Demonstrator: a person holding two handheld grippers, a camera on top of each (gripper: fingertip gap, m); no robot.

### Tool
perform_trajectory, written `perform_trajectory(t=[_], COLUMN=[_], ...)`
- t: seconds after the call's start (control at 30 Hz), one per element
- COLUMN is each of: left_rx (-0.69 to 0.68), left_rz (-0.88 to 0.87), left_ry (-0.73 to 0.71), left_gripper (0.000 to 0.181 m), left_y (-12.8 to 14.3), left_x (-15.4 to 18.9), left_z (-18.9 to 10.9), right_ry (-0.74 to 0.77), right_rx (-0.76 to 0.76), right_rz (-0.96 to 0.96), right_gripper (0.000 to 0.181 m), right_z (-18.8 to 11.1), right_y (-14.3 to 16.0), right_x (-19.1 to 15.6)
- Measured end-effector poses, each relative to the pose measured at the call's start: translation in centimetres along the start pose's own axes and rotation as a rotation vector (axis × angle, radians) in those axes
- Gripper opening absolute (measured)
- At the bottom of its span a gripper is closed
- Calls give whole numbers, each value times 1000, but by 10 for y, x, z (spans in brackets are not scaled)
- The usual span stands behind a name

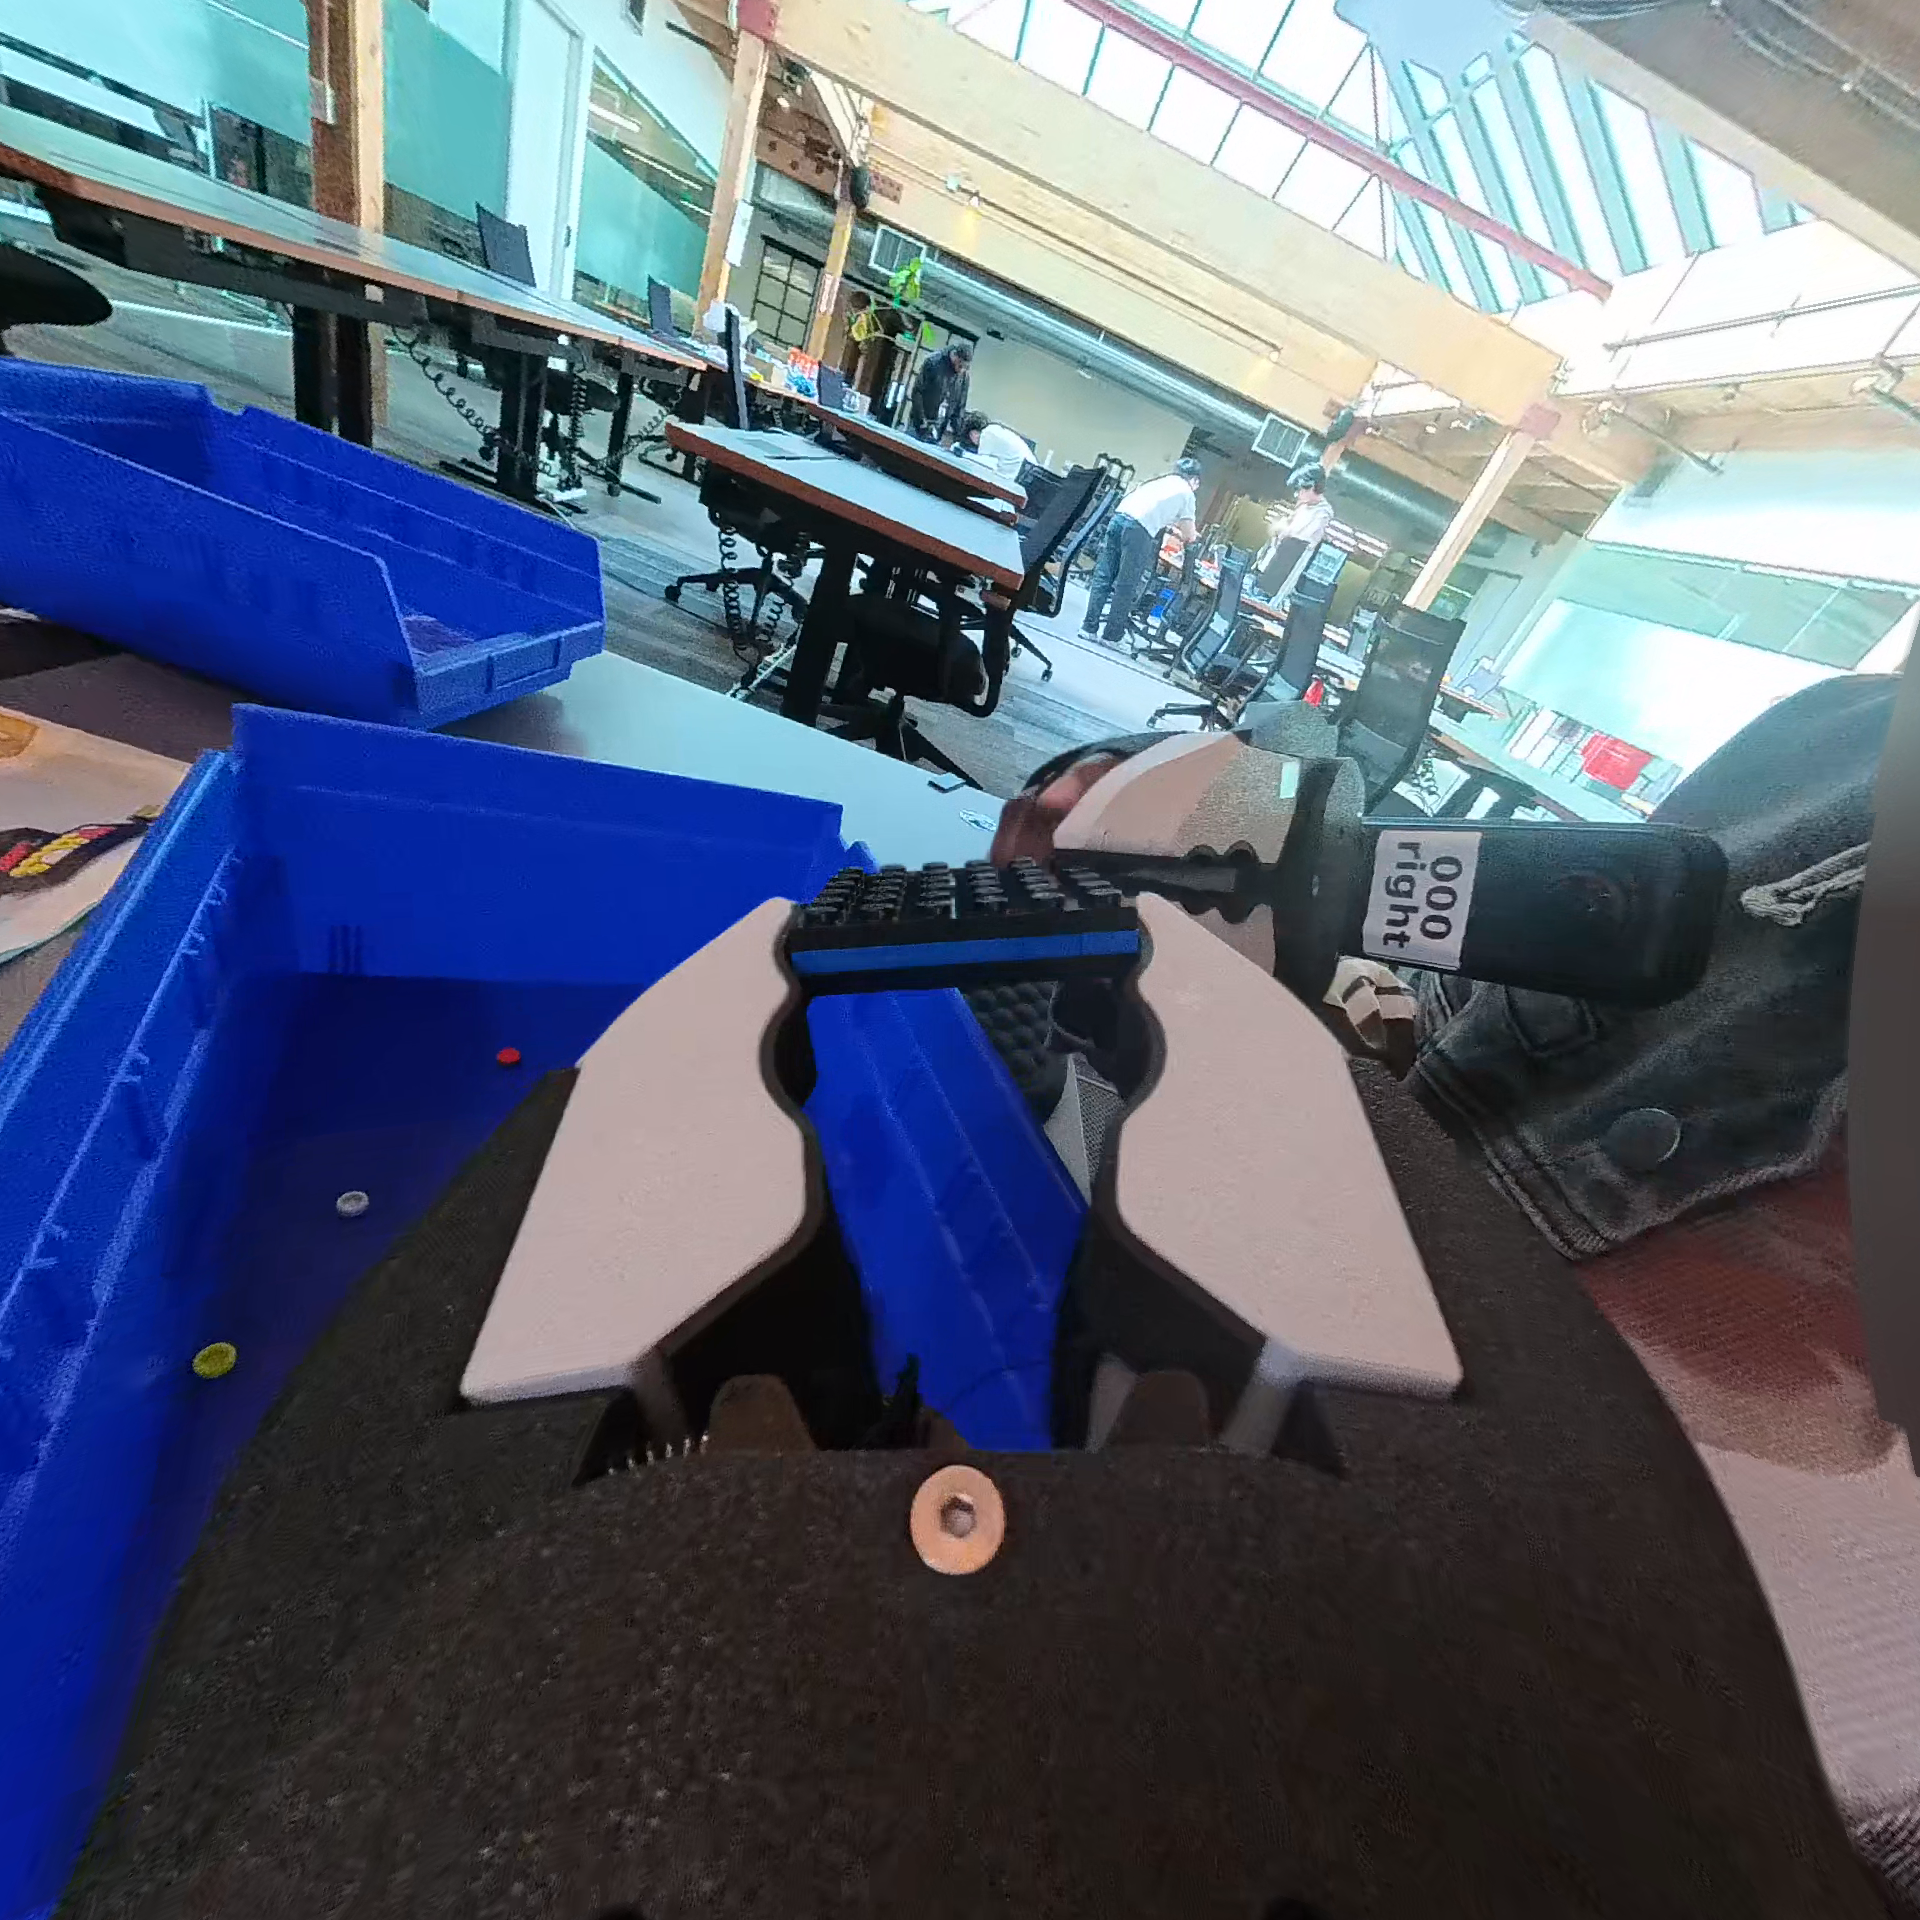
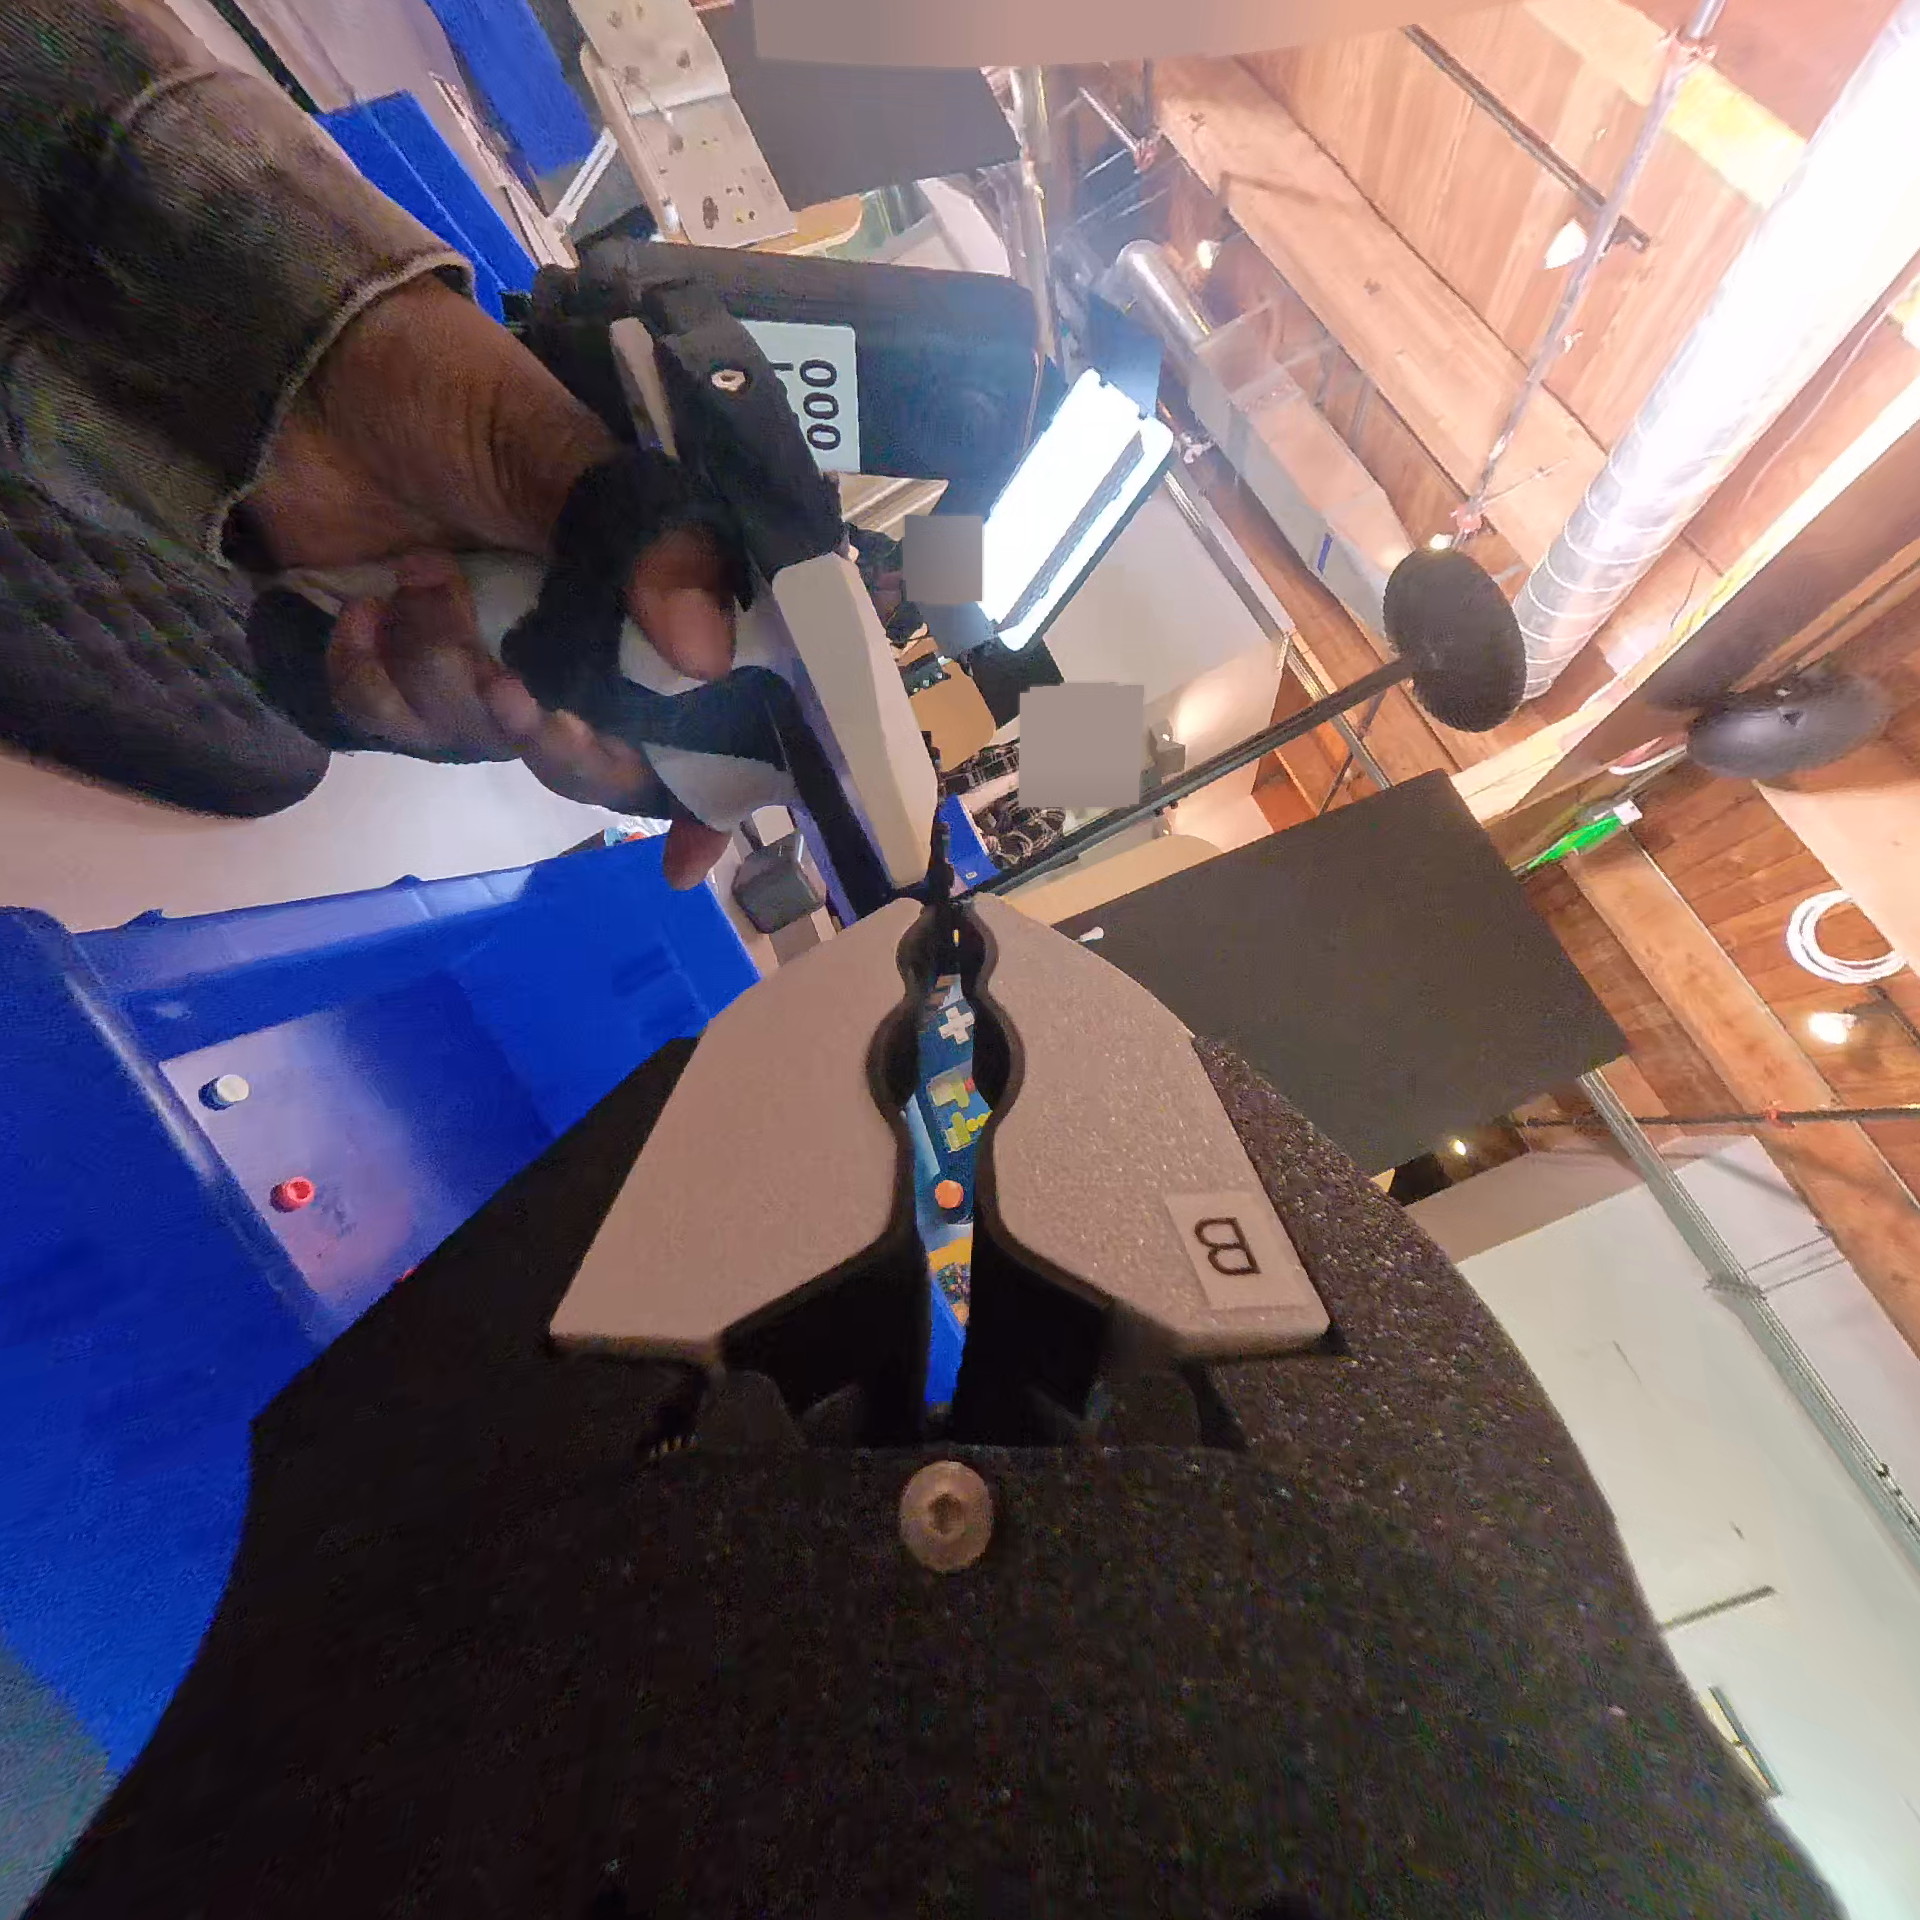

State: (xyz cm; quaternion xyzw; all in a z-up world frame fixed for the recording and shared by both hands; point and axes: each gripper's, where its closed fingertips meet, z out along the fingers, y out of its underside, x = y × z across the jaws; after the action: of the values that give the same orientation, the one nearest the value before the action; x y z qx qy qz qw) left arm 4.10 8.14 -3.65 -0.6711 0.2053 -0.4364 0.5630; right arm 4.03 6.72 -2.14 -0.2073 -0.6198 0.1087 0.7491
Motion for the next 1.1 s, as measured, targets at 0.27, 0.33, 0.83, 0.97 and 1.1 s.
perform_trajectory(t=[0.27, 0.33, 0.83, 0.97, 1.1], left_rx=[-65, -71, -87, -84, -77], left_rz=[27, 35, 23, 12, 18], left_ry=[1, -11, 5, 3, 9], left_gripper=[56, 56, 56, 56, 55], left_y=[6, 5, 5, 6, 5], left_x=[3, 3, 7, 6, 7], left_z=[-2, -1, 0, 0, 0], right_ry=[-69, -65, -29, -16, -29], right_rx=[-8, -10, -17, -24, -19], right_rz=[-43, -59, -120, -130, -108], right_gripper=[4, 4, 4, 4, 4], right_z=[0, 0, -3, -3, -3], right_y=[-2, -2, -5, -5, -5], right_x=[-2, -1, -1, 1, 0])
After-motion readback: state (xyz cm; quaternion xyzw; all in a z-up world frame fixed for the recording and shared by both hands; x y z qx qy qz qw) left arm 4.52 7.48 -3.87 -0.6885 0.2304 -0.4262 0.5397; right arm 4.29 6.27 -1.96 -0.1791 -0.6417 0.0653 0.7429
